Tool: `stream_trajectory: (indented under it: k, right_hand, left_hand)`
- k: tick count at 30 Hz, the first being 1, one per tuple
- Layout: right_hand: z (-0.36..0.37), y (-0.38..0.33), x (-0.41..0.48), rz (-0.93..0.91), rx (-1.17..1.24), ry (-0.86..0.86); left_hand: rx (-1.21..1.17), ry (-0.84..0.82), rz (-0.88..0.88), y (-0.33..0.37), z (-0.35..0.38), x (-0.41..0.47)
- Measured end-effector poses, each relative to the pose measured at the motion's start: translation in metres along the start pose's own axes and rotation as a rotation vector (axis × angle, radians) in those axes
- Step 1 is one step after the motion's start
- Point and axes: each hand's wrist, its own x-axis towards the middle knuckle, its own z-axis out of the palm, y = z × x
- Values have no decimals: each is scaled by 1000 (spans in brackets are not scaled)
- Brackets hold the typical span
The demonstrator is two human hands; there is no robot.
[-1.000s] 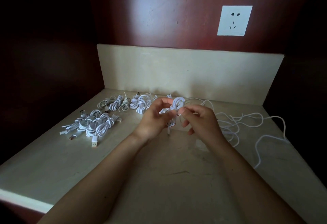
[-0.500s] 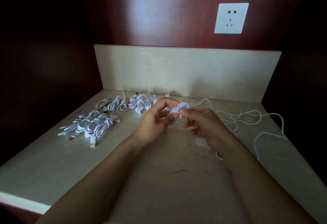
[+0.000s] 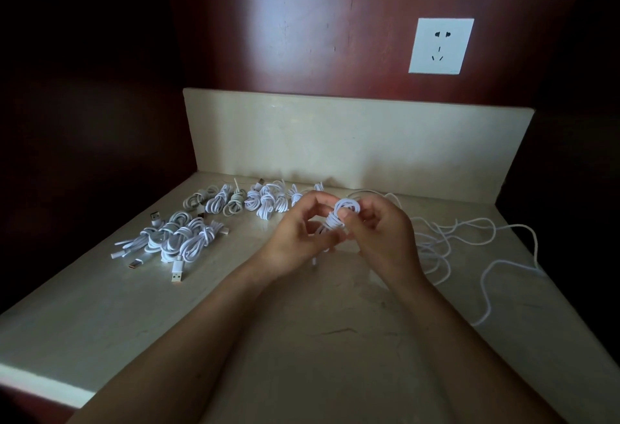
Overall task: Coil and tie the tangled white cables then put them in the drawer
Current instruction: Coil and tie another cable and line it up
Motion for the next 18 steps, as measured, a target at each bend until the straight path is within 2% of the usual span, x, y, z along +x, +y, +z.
stream_trajectory:
  k: [2,5,15,18]
  right_hand:
    - [2,2,-1,-36,-77,-5]
    - [2,2,0,-51,-54,-13]
    - [-2,-3,-1,64,4,-163]
    - [-1,1,-1,49,-74,-192]
  left_hand:
    - [57,5,23,-1,0,-1]
    - [106,4,23,1,1,-3]
    - [399,-49,100,-3,-6,-3]
    - [559,-72,101,0,-7,-7]
